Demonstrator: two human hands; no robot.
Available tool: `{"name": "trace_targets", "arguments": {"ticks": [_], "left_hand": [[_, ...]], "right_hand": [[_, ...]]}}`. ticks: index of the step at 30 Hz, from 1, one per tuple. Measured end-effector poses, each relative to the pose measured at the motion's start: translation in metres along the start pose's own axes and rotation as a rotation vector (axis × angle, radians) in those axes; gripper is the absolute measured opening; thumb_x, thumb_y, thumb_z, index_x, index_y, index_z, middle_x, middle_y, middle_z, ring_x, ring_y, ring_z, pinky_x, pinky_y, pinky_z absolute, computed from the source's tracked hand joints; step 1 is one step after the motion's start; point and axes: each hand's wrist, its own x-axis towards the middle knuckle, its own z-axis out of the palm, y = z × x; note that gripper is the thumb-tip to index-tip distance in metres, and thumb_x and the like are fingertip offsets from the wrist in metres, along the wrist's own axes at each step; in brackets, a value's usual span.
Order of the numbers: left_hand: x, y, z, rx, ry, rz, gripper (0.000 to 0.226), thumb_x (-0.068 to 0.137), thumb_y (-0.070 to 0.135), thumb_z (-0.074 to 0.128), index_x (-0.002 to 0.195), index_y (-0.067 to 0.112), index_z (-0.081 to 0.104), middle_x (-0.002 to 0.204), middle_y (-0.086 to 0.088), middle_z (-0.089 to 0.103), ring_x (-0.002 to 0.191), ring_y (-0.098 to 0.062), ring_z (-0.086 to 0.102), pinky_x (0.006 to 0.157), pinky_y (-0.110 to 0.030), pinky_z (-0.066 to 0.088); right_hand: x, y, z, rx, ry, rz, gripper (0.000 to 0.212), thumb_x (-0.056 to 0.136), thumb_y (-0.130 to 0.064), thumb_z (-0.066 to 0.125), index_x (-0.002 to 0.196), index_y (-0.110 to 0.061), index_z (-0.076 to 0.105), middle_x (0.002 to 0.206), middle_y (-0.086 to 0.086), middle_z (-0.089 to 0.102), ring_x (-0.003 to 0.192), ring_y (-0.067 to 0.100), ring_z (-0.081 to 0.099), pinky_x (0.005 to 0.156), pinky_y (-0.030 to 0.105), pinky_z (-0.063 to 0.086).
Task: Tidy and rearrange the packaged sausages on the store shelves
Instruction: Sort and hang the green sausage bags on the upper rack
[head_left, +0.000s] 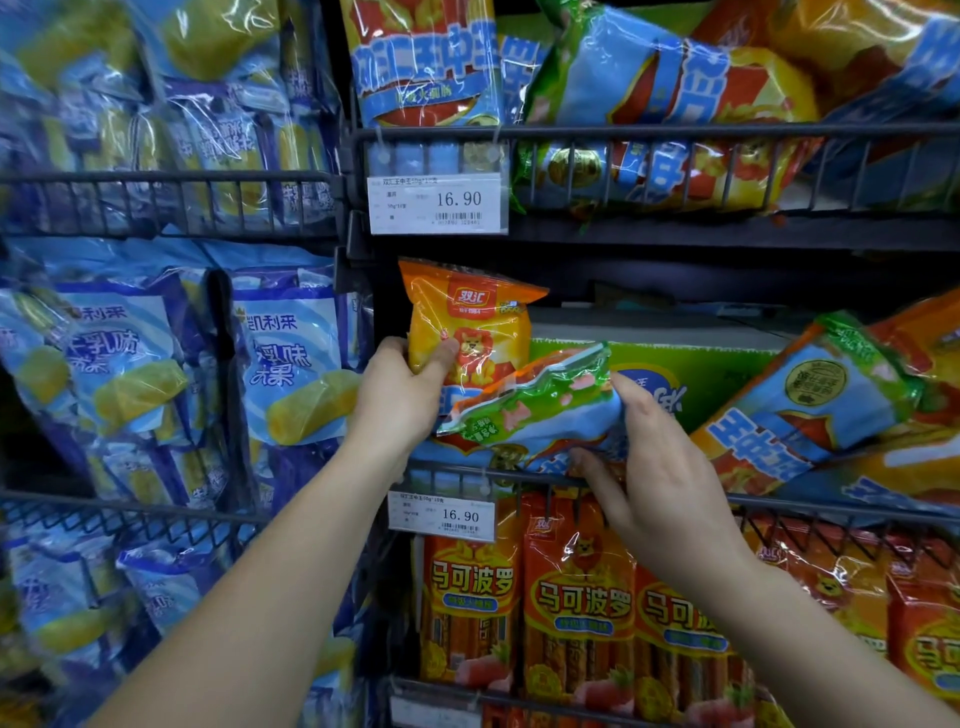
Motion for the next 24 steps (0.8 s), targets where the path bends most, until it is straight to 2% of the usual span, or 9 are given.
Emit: {"name": "trace_targets", "arguments": {"ticks": [5, 10, 13, 16, 19, 22, 24], "left_hand": [[0.000, -0.001, 0.000, 0.062, 0.000, -0.005, 0.036, 0.097, 0.048, 0.051, 0.111, 0.015, 0.051, 0.099, 0.003, 0.064, 0.091, -0.017, 0.061, 0.079, -0.036, 0.049], [-0.003, 0.001, 0.001, 0.096, 0.038, 0.001, 0.033, 0.101, 0.041, 0.046, 0.112, 0.010, 0.047, 0.091, 0.002, 0.059, 0.080, -0.014, 0.058, 0.060, -0.029, 0.041], [-0.006, 0.004, 0.001, 0.122, 0.073, 0.039, 0.031, 0.102, 0.036, 0.047, 0.112, 0.007, 0.046, 0.089, -0.002, 0.059, 0.074, -0.013, 0.057, 0.056, -0.029, 0.040], [-0.009, 0.007, -0.004, 0.204, 0.109, 0.124, 0.025, 0.100, 0.027, 0.053, 0.114, 0.007, 0.046, 0.088, 0.005, 0.058, 0.072, -0.005, 0.055, 0.054, -0.022, 0.038], [-0.015, 0.011, -0.014, 0.232, 0.095, 0.113, 0.038, 0.097, 0.024, 0.059, 0.127, 0.007, 0.044, 0.101, 0.002, 0.057, 0.085, -0.012, 0.058, 0.060, -0.017, 0.038], [-0.027, 0.018, -0.023, 0.244, 0.097, 0.124, 0.054, 0.093, 0.034, 0.063, 0.136, 0.011, 0.039, 0.121, -0.001, 0.054, 0.111, -0.020, 0.056, 0.083, -0.030, 0.045], [-0.040, 0.026, -0.027, 0.314, 0.137, 0.215, 0.054, 0.092, 0.041, 0.062, 0.136, 0.017, 0.041, 0.127, 0.004, 0.050, 0.112, -0.015, 0.053, 0.085, -0.032, 0.043]], "right_hand": [[-0.001, 0.000, 0.000, 0.008, 0.000, -0.004, 0.065, 0.088, -0.028, 0.067, 0.141, -0.016, 0.032, 0.121, 0.006, 0.060, 0.108, 0.016, 0.051, 0.084, 0.023, 0.044], [-0.002, 0.001, -0.002, 0.014, -0.008, -0.002, 0.065, 0.088, -0.029, 0.068, 0.141, -0.019, 0.031, 0.120, 0.006, 0.061, 0.107, 0.021, 0.057, 0.084, 0.027, 0.046], [-0.003, 0.001, -0.002, 0.008, -0.002, -0.003, 0.065, 0.088, -0.030, 0.068, 0.141, -0.020, 0.031, 0.121, 0.006, 0.060, 0.108, 0.021, 0.057, 0.085, 0.028, 0.047], [-0.003, 0.001, -0.002, -0.003, -0.002, -0.002, 0.067, 0.087, -0.028, 0.070, 0.141, -0.019, 0.031, 0.122, 0.007, 0.060, 0.110, 0.021, 0.055, 0.086, 0.027, 0.045], [-0.002, 0.001, -0.003, 0.012, -0.007, -0.005, 0.068, 0.087, -0.027, 0.070, 0.141, -0.019, 0.031, 0.124, 0.006, 0.060, 0.113, 0.016, 0.049, 0.088, 0.024, 0.041], [-0.002, 0.003, -0.002, -0.001, -0.012, -0.032, 0.073, 0.084, -0.018, 0.075, 0.142, -0.015, 0.032, 0.124, 0.007, 0.059, 0.113, 0.016, 0.049, 0.090, 0.026, 0.046], [-0.001, 0.004, -0.002, -0.023, -0.017, -0.052, 0.078, 0.079, -0.010, 0.078, 0.142, -0.013, 0.032, 0.125, 0.008, 0.060, 0.113, 0.016, 0.049, 0.091, 0.028, 0.048]]}}
